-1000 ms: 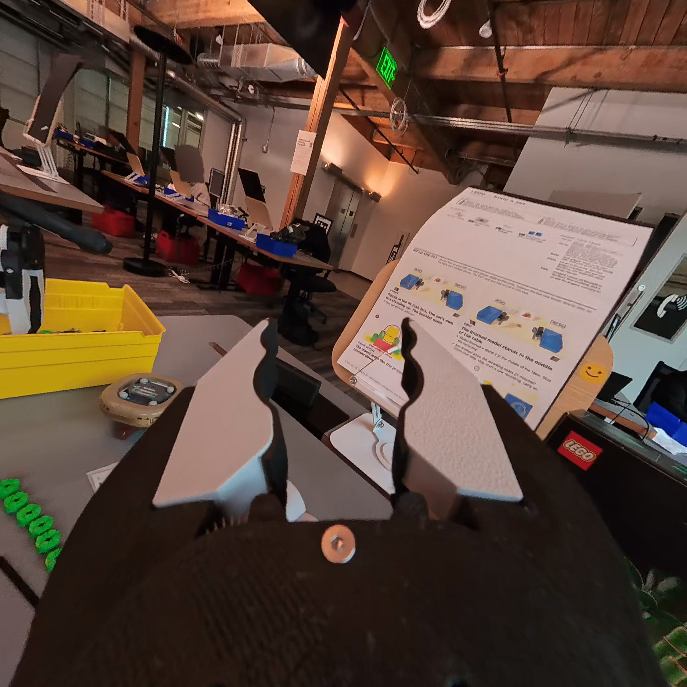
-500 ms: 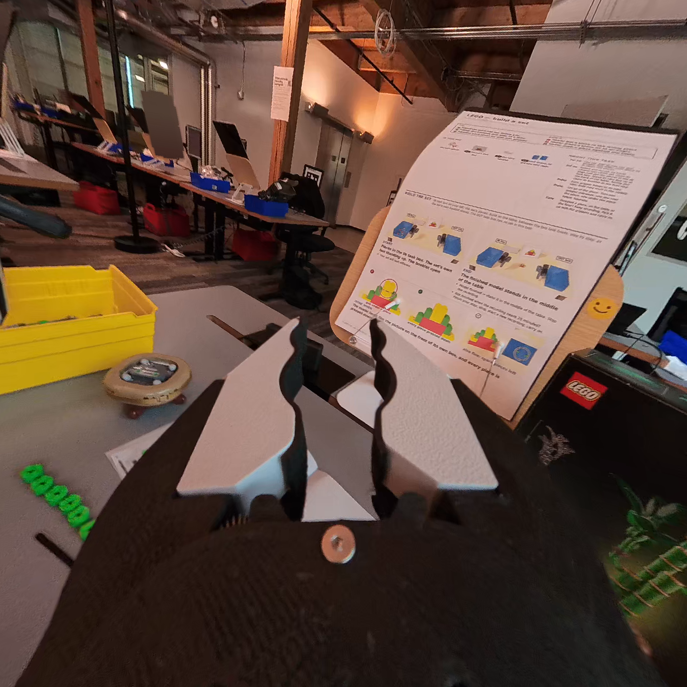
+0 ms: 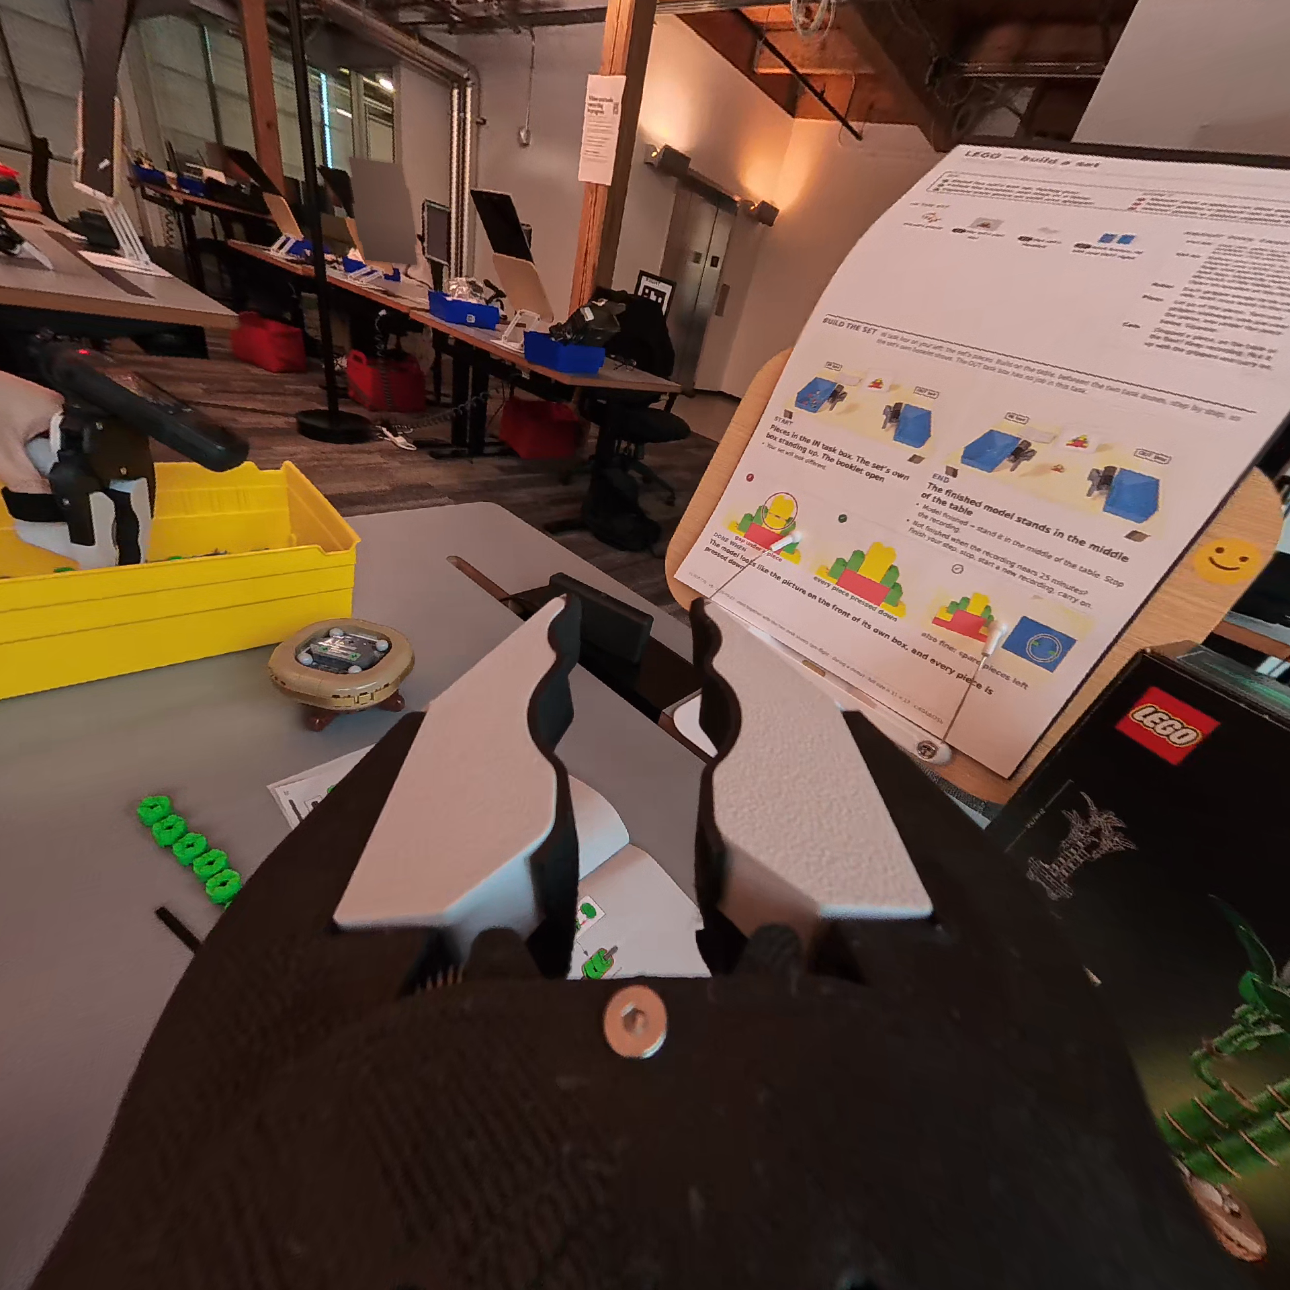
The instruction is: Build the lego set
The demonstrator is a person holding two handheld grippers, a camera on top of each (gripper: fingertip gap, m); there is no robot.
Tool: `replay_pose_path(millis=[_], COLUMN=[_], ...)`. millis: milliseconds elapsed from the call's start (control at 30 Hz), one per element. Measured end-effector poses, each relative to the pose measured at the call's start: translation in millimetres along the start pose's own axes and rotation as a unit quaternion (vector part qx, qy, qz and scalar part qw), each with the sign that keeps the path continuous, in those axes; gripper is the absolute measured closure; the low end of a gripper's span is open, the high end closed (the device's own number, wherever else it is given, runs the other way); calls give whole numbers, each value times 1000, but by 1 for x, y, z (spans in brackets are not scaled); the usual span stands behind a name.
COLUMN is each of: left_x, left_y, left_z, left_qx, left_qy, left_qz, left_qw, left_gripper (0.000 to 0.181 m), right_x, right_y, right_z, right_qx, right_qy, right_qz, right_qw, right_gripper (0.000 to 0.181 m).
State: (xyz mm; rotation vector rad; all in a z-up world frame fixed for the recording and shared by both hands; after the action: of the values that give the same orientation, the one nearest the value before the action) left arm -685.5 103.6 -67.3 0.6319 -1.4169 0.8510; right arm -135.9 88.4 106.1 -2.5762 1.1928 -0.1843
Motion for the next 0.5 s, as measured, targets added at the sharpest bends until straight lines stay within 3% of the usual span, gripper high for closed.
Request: replay_pose_path(millis=[500], left_x=[5], left_y=[0], left_z=[-3], left_qx=[-40], left_qy=[-32], left_qz=[-8], left_qw=[999], left_gripper=[155], right_x=[-1], right_y=[-9], right_z=[9], right_qx=[-7], right_qy=[-2], right_qz=[1], right_qw=[1000], right_gripper=[155])
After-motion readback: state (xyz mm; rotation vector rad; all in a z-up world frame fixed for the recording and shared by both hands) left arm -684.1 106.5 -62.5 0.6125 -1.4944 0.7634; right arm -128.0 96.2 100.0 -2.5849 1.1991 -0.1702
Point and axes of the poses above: each gripper's, where its closed fingertips meet, x back along the fingers, z out of its underside, y = z × x across the jaws, the point moved 8 cm from there along x, back along the fingers, and after that the axes turned 6 degrees about x, right-handed, at the moved point
